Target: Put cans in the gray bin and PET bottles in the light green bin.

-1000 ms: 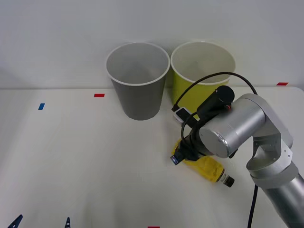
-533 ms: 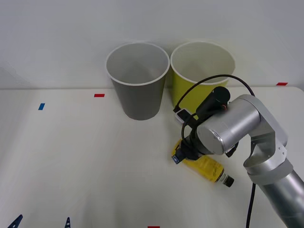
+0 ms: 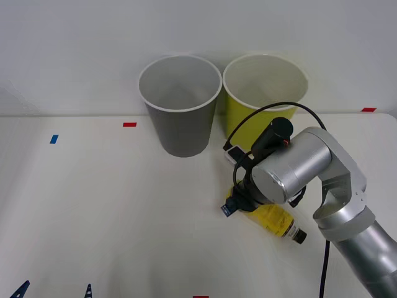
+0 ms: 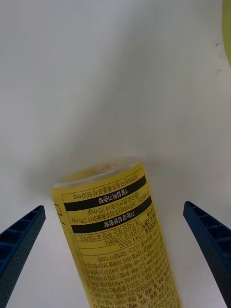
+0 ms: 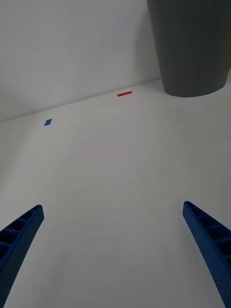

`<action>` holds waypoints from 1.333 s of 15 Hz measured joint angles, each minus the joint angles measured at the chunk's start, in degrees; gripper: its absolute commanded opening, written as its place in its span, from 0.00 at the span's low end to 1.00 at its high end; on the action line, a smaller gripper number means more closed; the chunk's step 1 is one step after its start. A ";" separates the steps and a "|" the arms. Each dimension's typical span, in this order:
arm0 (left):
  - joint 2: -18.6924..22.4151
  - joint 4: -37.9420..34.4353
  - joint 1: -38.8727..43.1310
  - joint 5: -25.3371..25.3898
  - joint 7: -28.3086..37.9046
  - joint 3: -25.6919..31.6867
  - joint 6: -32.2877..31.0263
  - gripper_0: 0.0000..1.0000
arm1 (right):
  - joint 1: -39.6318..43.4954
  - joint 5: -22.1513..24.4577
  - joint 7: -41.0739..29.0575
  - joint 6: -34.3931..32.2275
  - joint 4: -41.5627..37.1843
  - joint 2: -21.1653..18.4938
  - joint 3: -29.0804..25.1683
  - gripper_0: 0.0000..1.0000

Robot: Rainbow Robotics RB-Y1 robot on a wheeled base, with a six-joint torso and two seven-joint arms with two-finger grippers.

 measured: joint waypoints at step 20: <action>0.00 0.00 0.00 0.00 0.00 0.00 0.00 1.00 | -1.05 1.15 -1.43 -3.99 4.35 -0.54 3.63 0.05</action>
